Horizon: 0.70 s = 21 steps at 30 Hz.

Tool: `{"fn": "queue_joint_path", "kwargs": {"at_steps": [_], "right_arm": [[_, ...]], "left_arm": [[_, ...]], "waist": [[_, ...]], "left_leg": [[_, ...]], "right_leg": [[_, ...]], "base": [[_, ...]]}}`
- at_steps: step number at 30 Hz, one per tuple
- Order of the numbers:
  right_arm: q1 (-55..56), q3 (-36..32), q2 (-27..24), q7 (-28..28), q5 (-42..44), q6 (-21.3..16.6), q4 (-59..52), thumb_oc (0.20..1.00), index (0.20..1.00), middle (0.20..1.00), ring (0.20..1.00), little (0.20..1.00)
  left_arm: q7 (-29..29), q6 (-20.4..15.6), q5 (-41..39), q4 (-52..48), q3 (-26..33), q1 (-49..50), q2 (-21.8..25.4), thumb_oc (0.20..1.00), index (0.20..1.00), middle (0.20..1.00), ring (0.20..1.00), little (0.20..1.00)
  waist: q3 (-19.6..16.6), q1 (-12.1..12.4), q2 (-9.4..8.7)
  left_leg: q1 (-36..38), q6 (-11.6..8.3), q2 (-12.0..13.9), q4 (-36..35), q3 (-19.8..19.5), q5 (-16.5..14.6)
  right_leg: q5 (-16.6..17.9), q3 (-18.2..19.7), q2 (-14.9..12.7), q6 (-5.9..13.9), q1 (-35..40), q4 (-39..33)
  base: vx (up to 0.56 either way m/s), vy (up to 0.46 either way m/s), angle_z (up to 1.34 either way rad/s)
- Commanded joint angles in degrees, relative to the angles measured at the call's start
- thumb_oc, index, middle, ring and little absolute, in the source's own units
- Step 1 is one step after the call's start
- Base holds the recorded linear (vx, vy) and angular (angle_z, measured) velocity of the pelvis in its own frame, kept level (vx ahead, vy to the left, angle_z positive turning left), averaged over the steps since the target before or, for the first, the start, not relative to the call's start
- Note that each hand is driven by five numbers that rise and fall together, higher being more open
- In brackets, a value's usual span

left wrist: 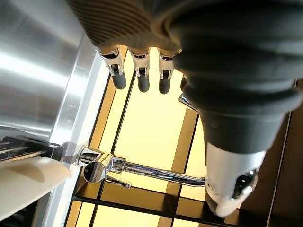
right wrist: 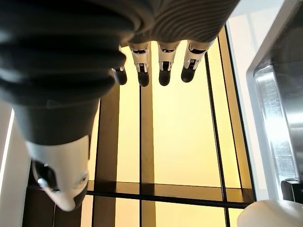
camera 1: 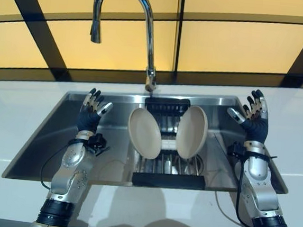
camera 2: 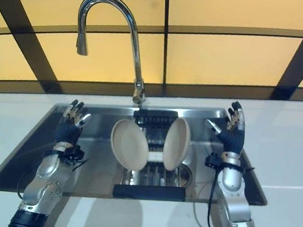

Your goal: Pick up plates and place into dishwasher.

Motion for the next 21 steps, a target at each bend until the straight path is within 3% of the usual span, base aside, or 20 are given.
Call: {"fn": "queue_joint_path", "kwargs": {"at_steps": [1, 14, 21], "right_arm": [[-0.7, -1.5, 0.8, 0.6, -2.0, -1.7, -3.8, 1.000, 1.000, 1.000, 1.000, 1.000], [-0.5, -1.7, 0.4, 1.6, -1.7, -1.5, -3.3, 1.000, 1.000, 1.000, 1.000, 1.000], [-0.5, -2.1, -0.5, 1.8, -1.3, -1.0, -3.2, 1.000, 1.000, 1.000, 1.000, 1.000]], "left_arm": [[-2.7, -3.5, 0.9, 1.9, 2.7, -2.3, 1.3, 1.000, 1.000, 1.000, 1.000, 1.000], [-1.3, -4.6, 5.5, 2.0, 4.0, -1.9, 2.6, 1.000, 1.000, 1.000, 1.000, 1.000], [-2.5, -4.1, 15.7, 3.6, 5.0, -1.6, 6.0, 1.000, 1.000, 1.000, 1.000, 1.000]], "waist": [[-3.1, 0.1, -2.93], [-3.7, 1.0, -3.29], [-3.7, 1.2, -3.14]], "left_leg": [[-0.4, 0.88, 0.3, 2.9, 0.0, -6.4], [-0.6, 0.51, 0.5, 2.8, -0.5, -6.1], [-0.5, 0.35, 0.6, 2.6, -0.6, -5.8]], "right_leg": [[-2.0, -2.3, -1.5, 2.46, -3.5, 1.3], [-2.0, -2.9, -1.4, 2.30, -2.7, 0.8], [-2.1, -3.1, -1.2, 2.16, -2.3, 0.5]], "base": [[0.00, 0.000, 0.00], [0.00, 0.000, 0.00], [0.00, 0.000, 0.00]]}}
